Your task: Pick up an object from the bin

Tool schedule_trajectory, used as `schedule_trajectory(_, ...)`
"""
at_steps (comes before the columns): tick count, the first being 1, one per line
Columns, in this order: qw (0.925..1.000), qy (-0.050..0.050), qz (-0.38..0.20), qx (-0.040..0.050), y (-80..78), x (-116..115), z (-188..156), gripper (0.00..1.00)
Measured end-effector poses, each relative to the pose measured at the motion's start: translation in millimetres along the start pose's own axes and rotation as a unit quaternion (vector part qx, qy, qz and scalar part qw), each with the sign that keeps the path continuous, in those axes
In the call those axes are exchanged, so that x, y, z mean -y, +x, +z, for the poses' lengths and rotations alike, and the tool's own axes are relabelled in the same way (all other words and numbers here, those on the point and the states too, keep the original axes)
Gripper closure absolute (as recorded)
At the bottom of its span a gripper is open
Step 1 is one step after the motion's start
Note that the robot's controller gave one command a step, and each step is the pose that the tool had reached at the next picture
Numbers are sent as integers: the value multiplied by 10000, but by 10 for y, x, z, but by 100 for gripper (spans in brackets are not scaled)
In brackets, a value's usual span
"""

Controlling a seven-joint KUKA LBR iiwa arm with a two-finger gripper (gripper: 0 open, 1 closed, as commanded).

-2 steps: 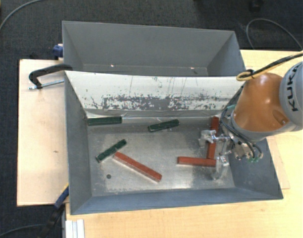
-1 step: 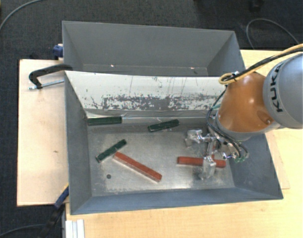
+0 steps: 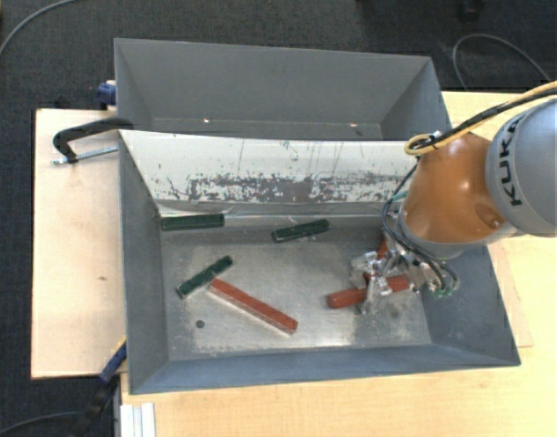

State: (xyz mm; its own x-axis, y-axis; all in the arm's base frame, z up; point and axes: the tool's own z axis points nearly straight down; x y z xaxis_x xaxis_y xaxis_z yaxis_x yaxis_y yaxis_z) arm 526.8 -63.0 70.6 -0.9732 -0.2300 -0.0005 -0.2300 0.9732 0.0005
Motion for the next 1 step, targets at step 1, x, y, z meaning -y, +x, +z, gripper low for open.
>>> schedule_trajectory(1,9980,25,-632,72,-255,-103,-1395,100)
